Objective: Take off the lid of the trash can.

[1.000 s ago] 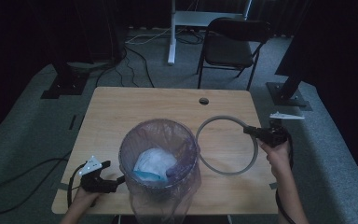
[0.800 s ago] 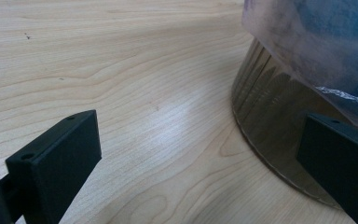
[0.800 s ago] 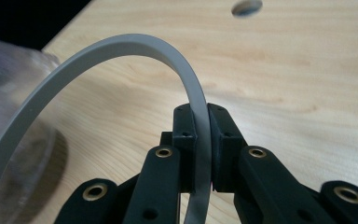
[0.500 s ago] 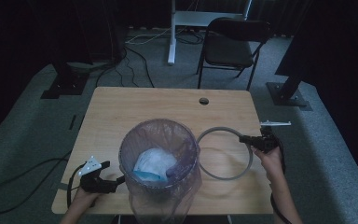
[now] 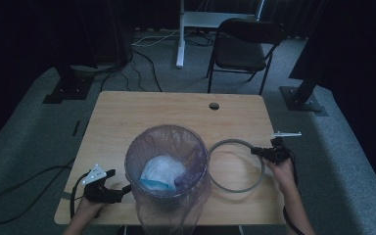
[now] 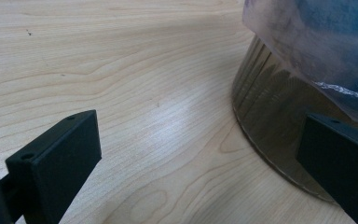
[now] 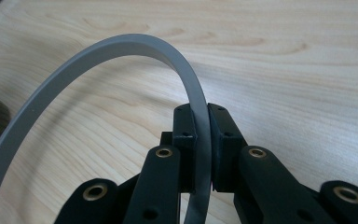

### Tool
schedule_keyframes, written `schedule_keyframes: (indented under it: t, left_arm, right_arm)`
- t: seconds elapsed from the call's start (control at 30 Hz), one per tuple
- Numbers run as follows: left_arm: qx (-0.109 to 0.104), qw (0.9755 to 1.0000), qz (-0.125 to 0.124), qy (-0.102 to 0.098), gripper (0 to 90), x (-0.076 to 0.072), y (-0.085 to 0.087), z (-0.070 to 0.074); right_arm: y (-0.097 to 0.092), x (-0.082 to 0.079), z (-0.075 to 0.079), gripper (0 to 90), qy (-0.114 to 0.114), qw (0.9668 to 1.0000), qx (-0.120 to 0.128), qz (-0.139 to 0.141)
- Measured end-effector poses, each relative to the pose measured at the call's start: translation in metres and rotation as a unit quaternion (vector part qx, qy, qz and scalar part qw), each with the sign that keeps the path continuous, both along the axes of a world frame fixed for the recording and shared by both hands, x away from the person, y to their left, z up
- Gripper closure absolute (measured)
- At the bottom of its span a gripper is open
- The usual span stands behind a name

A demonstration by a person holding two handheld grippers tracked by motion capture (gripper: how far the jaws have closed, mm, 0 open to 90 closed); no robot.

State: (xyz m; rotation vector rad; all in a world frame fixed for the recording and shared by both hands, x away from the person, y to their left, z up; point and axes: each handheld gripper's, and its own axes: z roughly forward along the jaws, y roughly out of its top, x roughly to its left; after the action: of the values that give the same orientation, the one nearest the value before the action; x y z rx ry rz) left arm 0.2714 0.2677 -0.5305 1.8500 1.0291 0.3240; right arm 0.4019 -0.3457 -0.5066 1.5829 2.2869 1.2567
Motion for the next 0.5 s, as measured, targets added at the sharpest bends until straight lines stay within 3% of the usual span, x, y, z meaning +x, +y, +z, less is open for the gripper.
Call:
schedule_keyframes:
  t: [0.2,0.5]
  left_arm:
    - [0.000,1.0000,0.002,0.001,0.3,-0.001,0.000,0.000]
    - [0.001,1.0000,0.003,0.002,0.3,-0.001,0.000,-0.001]
  right_arm:
    - [-0.002,0.003,-0.013,83.0,0.013,0.9998,-0.018,-0.003]
    - [-0.014,0.003,-0.030,82.6,0.031,0.9993,-0.015,-0.012]
